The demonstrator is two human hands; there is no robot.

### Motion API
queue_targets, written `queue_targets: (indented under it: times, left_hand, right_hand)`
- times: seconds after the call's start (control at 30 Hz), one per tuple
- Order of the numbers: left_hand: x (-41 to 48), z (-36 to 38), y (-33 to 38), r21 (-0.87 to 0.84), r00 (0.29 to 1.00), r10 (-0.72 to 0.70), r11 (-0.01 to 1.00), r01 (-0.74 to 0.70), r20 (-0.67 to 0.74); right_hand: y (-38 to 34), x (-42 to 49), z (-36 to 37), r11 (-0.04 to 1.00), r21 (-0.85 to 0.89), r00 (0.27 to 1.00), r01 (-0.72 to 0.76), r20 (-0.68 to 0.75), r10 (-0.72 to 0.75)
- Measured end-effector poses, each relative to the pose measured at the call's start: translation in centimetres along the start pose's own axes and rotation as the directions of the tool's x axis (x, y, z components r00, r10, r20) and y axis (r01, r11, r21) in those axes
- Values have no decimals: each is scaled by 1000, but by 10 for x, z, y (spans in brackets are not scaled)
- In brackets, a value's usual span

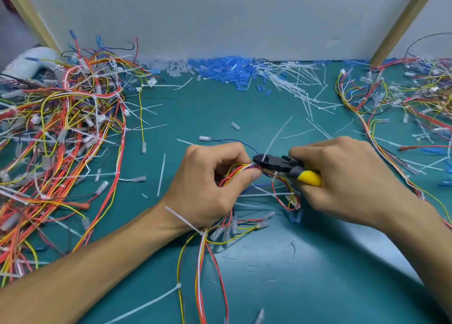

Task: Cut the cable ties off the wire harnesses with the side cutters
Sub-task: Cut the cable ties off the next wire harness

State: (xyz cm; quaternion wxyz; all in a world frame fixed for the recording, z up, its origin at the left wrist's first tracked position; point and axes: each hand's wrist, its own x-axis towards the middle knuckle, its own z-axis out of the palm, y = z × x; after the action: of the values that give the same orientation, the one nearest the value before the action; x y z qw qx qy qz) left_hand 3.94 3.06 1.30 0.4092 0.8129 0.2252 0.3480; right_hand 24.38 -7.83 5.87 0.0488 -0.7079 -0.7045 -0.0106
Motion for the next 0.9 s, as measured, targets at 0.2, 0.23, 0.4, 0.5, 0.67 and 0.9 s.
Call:
queue_targets:
  times: [0.2, 0.23, 0.4, 0.5, 0.67, 0.9]
  left_hand:
    - [-2, -1, 1, 21, 1000, 27, 999, -28, 16]
    - [-2, -1, 1, 27, 999, 32, 999, -32, 17]
    - [-3, 0, 1, 11, 999, 51, 999, -51, 15]
    - [-3, 0, -1, -2, 999, 43, 999, -43, 16]
    - [-4, 2, 0, -6, 998, 52, 999, -52, 19]
    - [-3, 3, -2, -8, 999, 45, 999, -45, 17]
  right_hand:
    - [-5, 1, 1, 996, 83, 998, 33, 46, -37]
    - [-3, 0, 1, 997, 67, 999, 28, 27, -30]
    - [-3, 0, -3, 1000, 17, 1000, 14, -28, -13]
    - [-6, 1, -2, 998, 56, 1000, 19, 8, -19]
    - [-3, -2, -3, 1000, 14, 1000, -2, 1, 2]
    - [-5, -2, 0, 997, 77, 1000, -7, -14, 8]
